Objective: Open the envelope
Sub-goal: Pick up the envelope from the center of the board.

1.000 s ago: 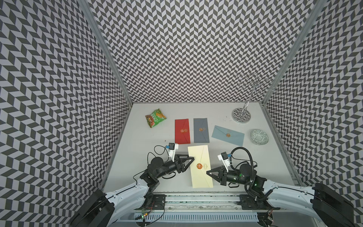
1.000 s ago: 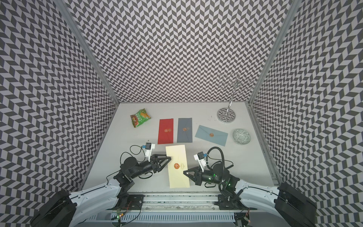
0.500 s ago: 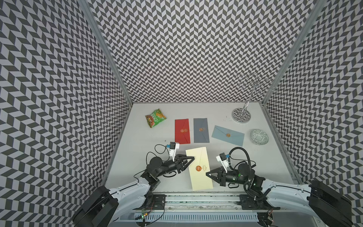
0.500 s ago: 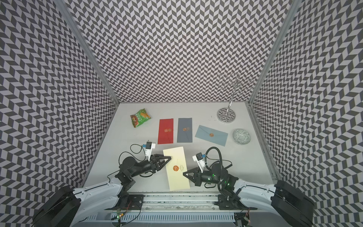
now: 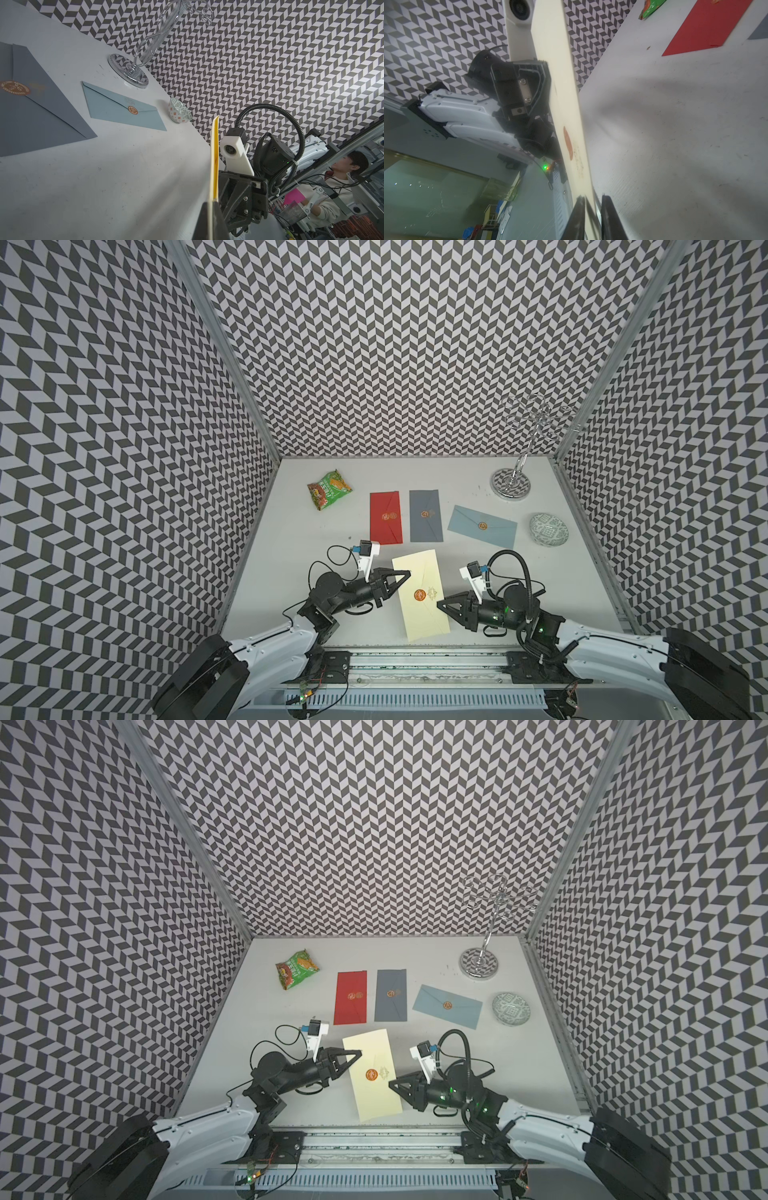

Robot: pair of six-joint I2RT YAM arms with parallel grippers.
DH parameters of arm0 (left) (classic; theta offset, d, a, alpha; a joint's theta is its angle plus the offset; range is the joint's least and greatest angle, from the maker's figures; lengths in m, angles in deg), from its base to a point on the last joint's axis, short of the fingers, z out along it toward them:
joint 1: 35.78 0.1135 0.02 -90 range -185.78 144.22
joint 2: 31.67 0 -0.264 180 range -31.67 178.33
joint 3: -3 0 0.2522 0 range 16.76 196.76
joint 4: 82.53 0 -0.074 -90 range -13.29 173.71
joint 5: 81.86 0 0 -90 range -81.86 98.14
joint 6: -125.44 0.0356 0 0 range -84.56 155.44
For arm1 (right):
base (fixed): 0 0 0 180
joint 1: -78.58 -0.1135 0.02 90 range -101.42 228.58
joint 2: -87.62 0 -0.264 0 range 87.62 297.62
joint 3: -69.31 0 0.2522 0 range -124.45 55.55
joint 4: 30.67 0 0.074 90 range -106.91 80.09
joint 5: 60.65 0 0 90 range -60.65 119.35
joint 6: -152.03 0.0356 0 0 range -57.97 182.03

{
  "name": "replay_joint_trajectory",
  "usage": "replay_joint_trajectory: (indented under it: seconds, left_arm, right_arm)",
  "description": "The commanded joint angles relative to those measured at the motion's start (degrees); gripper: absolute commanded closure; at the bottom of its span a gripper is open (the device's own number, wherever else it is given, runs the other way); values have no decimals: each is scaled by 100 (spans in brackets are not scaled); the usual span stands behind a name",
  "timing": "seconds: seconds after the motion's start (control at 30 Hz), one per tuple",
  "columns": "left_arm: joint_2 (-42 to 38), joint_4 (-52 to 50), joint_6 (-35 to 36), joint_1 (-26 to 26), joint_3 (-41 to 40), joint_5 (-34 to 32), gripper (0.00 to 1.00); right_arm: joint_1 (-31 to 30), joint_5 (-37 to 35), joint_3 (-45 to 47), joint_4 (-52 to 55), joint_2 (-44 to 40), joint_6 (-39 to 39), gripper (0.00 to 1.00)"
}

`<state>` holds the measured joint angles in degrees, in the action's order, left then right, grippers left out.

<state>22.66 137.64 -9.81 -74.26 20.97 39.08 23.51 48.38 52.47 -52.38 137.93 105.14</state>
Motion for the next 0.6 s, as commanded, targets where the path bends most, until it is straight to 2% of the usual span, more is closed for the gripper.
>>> replay_joint_trajectory:
  seconds: [0.0, 0.17, 0.3, 0.43, 0.57]
  left_arm:
    - [-220, -283, 197, -6, 71, -344, 100]
    - [-585, -1056, 454, -190, 182, -1187, 100]
    - [-787, -1683, 769, -547, 451, -2099, 100]
    - [-654, -2052, 1110, -1037, 903, -2961, 100]
    - [-143, -2772, 1577, -1647, 1764, -3927, 100]
  right_arm:
    - [-32, -682, -128, 467, -392, 66, 73]
    - [-36, -1964, -109, 1331, -1024, 514, 57]
    - [-28, -2726, -221, 1840, -1502, 797, 29]
    - [-14, -3456, -633, 2254, -1643, 726, 18]
    - [5, -4010, -1443, 2777, -1211, 594, 18]
